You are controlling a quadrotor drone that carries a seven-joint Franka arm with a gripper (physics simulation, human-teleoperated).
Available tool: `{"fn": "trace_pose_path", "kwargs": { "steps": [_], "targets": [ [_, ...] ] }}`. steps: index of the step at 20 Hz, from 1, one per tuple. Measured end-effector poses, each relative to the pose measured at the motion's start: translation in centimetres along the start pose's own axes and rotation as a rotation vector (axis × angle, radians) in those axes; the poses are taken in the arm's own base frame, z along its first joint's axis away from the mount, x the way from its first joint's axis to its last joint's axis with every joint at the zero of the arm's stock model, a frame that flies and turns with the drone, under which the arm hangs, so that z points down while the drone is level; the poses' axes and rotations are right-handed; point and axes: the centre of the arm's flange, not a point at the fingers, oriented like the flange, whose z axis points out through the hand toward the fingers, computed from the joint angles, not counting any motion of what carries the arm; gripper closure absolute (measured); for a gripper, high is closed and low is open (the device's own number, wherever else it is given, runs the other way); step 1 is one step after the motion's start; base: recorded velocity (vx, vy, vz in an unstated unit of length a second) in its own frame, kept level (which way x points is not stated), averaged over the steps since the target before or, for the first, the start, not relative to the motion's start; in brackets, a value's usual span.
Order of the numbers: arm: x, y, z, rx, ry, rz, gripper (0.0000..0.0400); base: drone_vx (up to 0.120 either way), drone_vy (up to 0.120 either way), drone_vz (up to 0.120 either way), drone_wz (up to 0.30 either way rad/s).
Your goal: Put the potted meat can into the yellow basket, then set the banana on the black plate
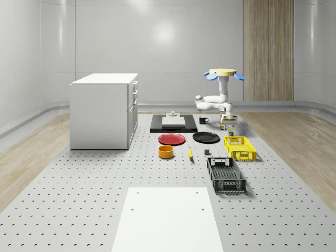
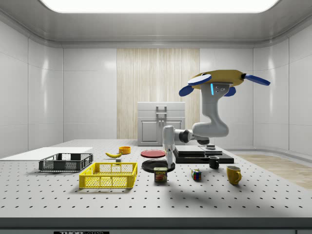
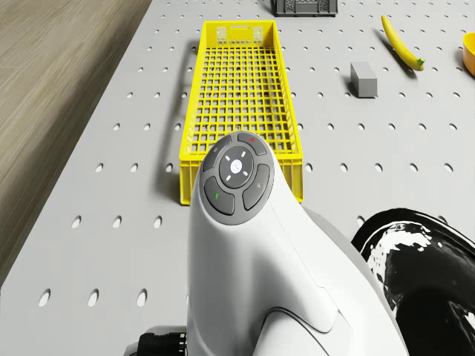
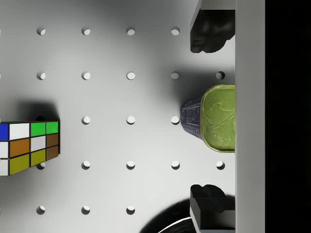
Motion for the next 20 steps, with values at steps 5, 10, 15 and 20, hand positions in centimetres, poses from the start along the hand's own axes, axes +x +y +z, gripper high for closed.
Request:
{"fn": "trace_pose_path", "kwargs": {
  "steps": [5,10,15,20],
  "targets": [
    [0.0,0.0,0.0,0.000,0.000,0.000,0.0000,0.120,0.000,0.000,0.000],
    [0.0,0.0,0.0,0.000,0.000,0.000,0.0000,0.080,0.000,0.000,0.000],
    [0.0,0.0,0.2,0.000,0.000,0.000,0.0000,0.016,0.000,0.000,0.000],
    [0.0,0.0,1.8,0.000,0.000,0.000,0.0000,0.000,0.000,0.000,0.000]
  ]
}}
